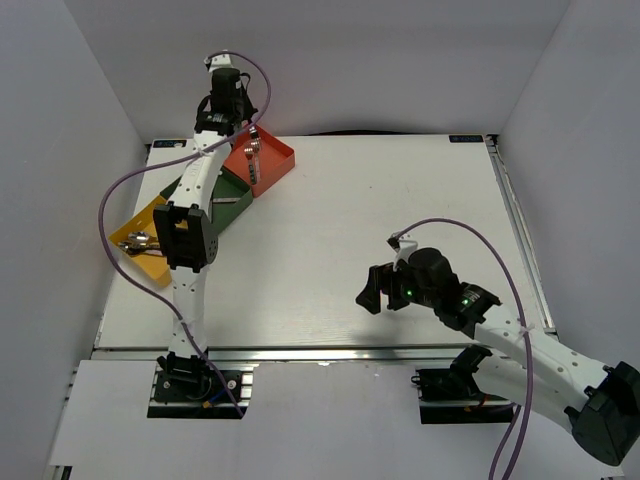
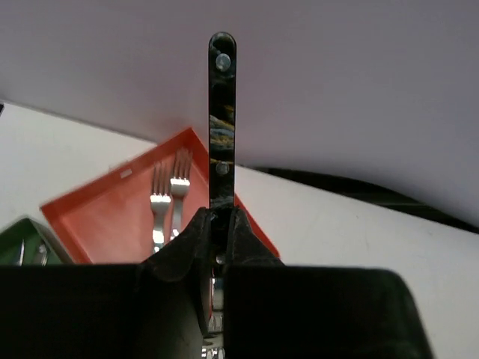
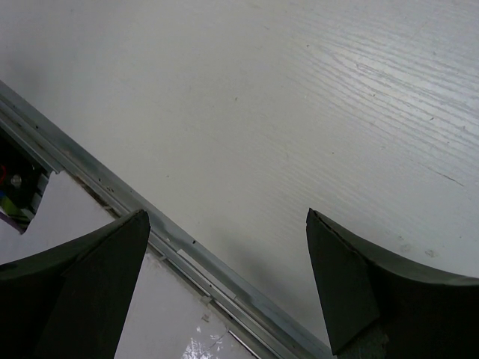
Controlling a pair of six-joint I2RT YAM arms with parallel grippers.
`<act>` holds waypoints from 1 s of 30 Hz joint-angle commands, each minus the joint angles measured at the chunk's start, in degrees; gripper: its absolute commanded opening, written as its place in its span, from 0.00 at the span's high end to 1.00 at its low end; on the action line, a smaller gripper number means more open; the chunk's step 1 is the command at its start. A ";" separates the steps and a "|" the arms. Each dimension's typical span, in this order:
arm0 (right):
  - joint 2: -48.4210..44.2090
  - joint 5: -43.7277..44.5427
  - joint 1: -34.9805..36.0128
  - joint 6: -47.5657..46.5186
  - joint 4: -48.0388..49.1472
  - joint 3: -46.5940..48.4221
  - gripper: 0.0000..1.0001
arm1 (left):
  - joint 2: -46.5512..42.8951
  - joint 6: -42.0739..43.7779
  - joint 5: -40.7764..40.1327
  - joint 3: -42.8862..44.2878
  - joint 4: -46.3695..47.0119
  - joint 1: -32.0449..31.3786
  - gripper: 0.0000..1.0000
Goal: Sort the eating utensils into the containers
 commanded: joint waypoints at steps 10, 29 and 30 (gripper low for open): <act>7.12 -5.14 -0.27 0.38 8.65 -4.78 0.11 | 3.91 14.26 14.32 -4.52 14.32 4.01 0.98; 14.24 -4.87 -0.27 -0.32 10.85 -1.37 0.11 | 5.33 15.58 12.56 -12.96 19.00 4.10 0.26; 14.07 -4.87 -0.27 -0.23 10.77 -1.28 0.11 | 4.62 15.31 12.83 -13.30 19.08 4.10 0.23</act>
